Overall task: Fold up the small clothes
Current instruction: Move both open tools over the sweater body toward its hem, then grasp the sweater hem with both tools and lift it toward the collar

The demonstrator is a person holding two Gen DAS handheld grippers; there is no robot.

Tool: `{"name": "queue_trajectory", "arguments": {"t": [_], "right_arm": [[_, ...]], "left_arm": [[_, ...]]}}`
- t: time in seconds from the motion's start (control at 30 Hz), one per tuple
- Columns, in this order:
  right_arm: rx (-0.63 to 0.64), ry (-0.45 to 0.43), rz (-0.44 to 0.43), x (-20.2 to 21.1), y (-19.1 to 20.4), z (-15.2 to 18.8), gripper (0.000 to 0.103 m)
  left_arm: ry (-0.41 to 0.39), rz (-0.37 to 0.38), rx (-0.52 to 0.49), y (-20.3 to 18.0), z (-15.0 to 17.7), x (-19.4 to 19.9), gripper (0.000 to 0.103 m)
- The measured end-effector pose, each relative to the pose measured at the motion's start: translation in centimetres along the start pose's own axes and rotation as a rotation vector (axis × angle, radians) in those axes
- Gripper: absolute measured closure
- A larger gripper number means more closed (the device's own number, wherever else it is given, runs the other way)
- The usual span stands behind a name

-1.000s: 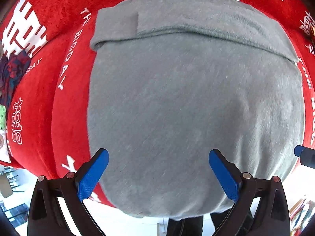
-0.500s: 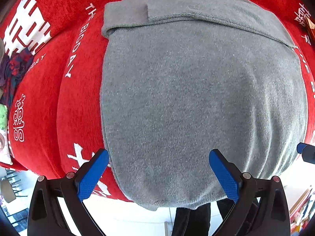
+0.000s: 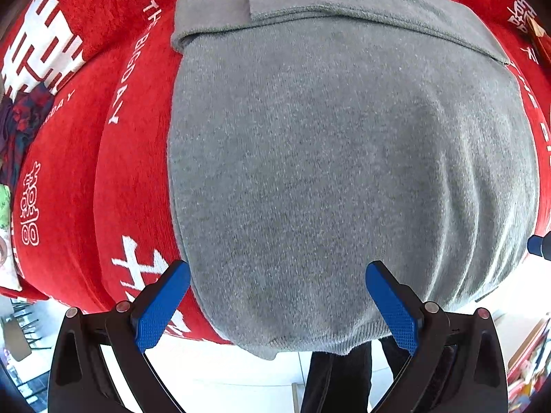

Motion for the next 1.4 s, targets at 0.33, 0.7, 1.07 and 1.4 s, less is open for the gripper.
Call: {"name": "queue_trajectory", "arguments": {"t": [0.33, 0.7, 1.07, 1.4], "right_arm": [[0.014, 0.077, 0.067, 0.5, -4.5, 3.7, 0.022], [-0.038, 0.120, 0.076, -2.7, -9.6, 6.1, 0.022], [-0.079, 0.132, 0.010, -4.5, -9.2, 5.9, 0.039], [-0.124, -0.023, -0.289, 1.1, -4.1, 4.2, 0.089]], "left_arm": [[0.040, 0.142, 0.104, 3.8, 5.4, -1.0, 0.001], [0.107, 0.285, 0.241, 6.1, 8.6, -5.3, 0.001], [0.144, 0.280, 0.210, 3.9, 9.8, -5.8, 0.046], [0.049, 0.528, 0.144, 3.4, 7.3, 1.5, 0.094]]}}
Point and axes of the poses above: each gripper's, at about its wrist camera, not at the fingertips, and x roughly against the way its jaws point, y to its left, z to its underside, the point moved 6 cm from there along -x, roughly the way its jaws point, and after that the axes turned 6 degrees about x, right-handed, at the moved point
